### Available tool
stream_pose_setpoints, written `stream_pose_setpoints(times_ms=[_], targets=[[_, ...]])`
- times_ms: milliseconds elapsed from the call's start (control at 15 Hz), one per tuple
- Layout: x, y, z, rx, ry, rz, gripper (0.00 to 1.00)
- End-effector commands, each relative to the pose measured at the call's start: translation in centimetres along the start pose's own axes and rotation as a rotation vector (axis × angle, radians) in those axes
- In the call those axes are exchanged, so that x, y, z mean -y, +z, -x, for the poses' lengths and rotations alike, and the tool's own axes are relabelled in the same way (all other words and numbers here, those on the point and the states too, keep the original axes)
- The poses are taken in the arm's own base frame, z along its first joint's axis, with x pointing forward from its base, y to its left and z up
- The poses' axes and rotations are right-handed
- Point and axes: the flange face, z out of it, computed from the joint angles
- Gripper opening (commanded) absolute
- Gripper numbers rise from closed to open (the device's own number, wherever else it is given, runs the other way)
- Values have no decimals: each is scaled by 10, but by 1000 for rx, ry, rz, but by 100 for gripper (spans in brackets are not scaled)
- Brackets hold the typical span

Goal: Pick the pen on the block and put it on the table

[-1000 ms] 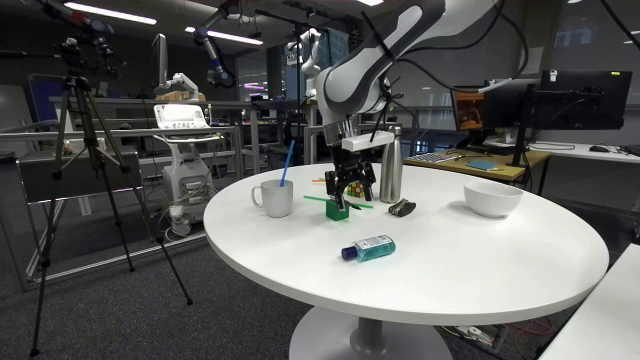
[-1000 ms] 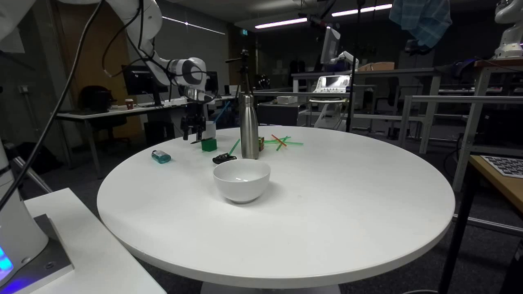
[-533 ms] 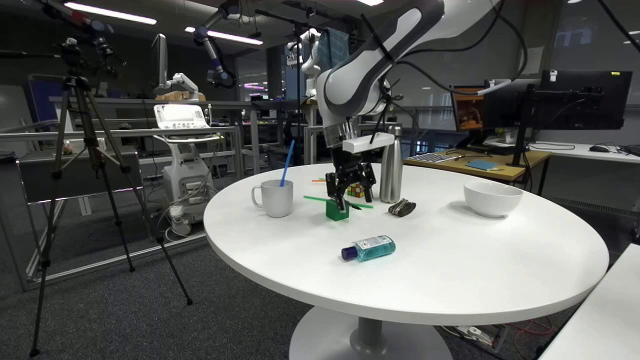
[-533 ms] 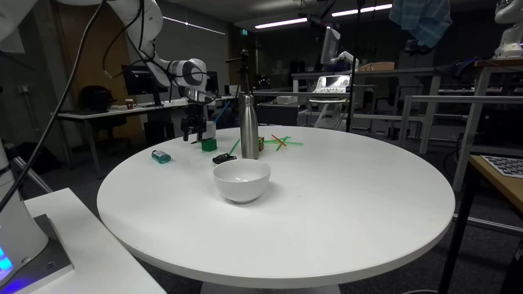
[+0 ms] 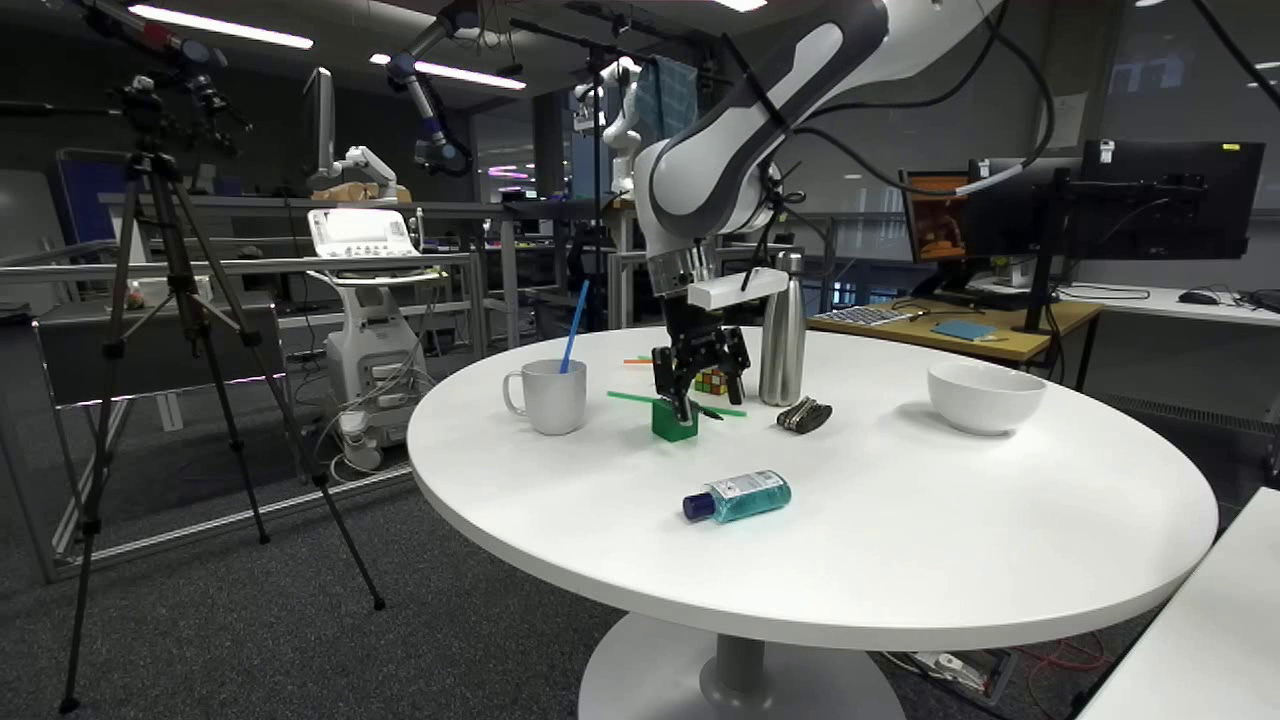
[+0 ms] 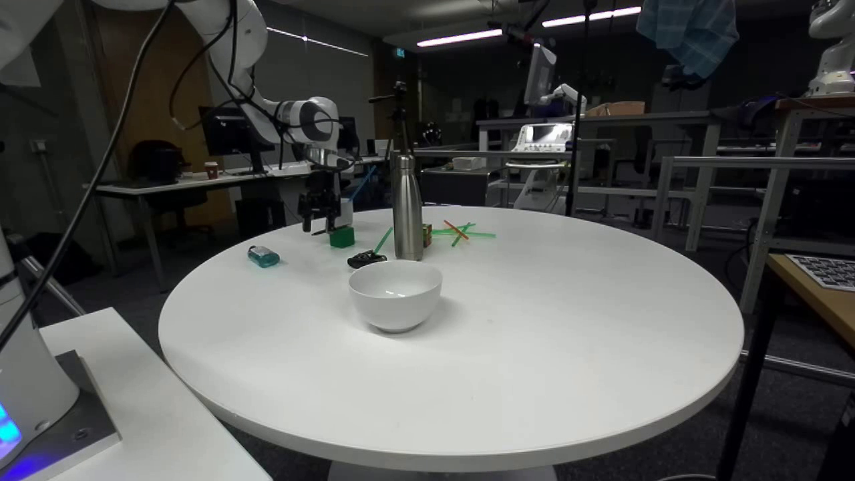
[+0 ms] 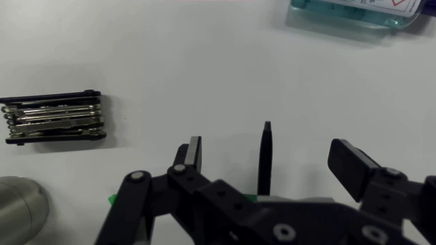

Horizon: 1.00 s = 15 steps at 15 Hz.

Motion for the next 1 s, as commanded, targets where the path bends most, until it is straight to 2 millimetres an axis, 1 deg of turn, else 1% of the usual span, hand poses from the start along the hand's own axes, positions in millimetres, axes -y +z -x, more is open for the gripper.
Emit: stream_pose_setpoints(times_ms=[0,333,933], targets=[[-1,-5,-9,-41,-22,19,100],[1,-7,-12,-69,-25,14,100],[0,-3,-14,-72,-21,10,100]])
